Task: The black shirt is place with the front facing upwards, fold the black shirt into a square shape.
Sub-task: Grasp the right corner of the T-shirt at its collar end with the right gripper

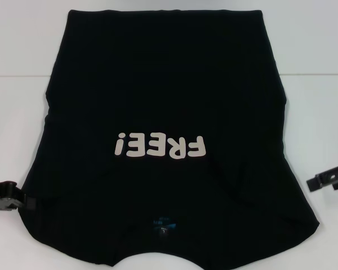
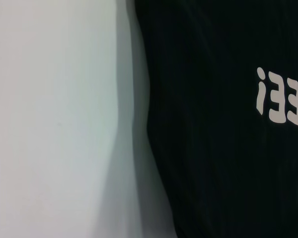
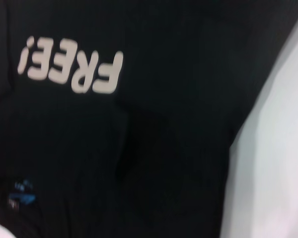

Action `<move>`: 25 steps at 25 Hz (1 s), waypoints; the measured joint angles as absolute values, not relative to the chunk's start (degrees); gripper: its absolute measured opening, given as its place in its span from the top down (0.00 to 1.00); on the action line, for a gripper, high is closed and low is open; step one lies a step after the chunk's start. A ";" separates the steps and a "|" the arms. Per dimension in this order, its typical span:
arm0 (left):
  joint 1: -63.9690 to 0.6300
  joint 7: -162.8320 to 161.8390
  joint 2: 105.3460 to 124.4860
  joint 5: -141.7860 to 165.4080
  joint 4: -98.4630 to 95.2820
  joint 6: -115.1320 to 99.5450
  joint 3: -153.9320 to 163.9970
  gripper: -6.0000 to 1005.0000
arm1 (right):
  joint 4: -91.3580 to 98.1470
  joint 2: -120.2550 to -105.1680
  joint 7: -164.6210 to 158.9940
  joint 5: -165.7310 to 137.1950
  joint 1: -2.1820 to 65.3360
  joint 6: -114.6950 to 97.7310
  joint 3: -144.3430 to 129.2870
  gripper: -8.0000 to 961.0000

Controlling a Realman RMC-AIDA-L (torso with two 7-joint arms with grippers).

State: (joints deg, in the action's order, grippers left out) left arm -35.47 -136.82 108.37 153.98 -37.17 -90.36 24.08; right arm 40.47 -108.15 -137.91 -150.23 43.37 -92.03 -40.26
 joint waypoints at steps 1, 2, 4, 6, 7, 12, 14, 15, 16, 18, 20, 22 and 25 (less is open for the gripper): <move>-35.49 -136.76 108.36 153.98 -37.12 -90.39 24.09 0.98 | 40.29 -108.51 -137.74 -150.76 43.55 -92.06 -40.50 0.07; -35.49 -136.72 108.36 153.98 -37.10 -90.40 24.08 0.98 | 40.23 -108.91 -137.58 -150.89 43.62 -92.02 -40.77 0.07; -35.50 -136.66 108.37 153.98 -37.07 -90.44 24.08 0.98 | 40.17 -109.78 -137.37 -150.96 43.64 -92.14 -41.48 0.07; -35.51 -136.64 108.48 153.98 -37.05 -90.44 24.08 0.98 | 40.09 -110.55 -137.32 -151.01 43.51 -92.14 -42.37 0.07; -35.51 -136.64 108.52 153.98 -37.05 -90.44 24.08 0.98 | 40.07 -110.87 -137.32 -151.02 43.40 -92.02 -42.83 0.07; -35.63 -136.55 108.71 153.98 -37.01 -90.39 24.08 0.98 | 40.02 -112.50 -136.91 -151.10 43.32 -91.40 -44.66 0.07; -35.68 -136.51 108.72 153.98 -36.96 -90.39 24.08 0.98 | 40.02 -112.64 -136.88 -151.10 43.40 -91.29 -44.99 0.07; -35.71 -136.49 108.72 153.98 -36.94 -90.37 24.08 0.98 | 40.02 -112.73 -136.90 -151.11 43.44 -91.04 -45.42 0.07; -35.73 -136.47 108.72 153.98 -36.92 -90.37 24.08 0.98 | 40.02 -112.80 -136.96 -151.12 43.49 -90.71 -45.88 0.07; -35.79 -136.24 108.72 153.98 -36.91 -90.38 24.02 0.98 | 40.03 -112.94 -137.05 -151.14 43.54 -89.69 -46.60 0.07; -35.86 -135.93 108.72 153.98 -36.91 -90.40 23.85 0.98 | 40.12 -113.07 -136.96 -151.16 43.55 -89.01 -47.15 0.13; -35.88 -135.83 108.72 153.98 -36.91 -90.42 23.71 0.98 | 40.14 -113.11 -136.94 -151.17 43.60 -88.76 -47.58 0.20; -35.88 -135.82 108.73 153.98 -36.86 -90.44 23.64 0.98 | 40.09 -113.12 -137.13 -151.20 43.64 -88.71 -48.02 0.28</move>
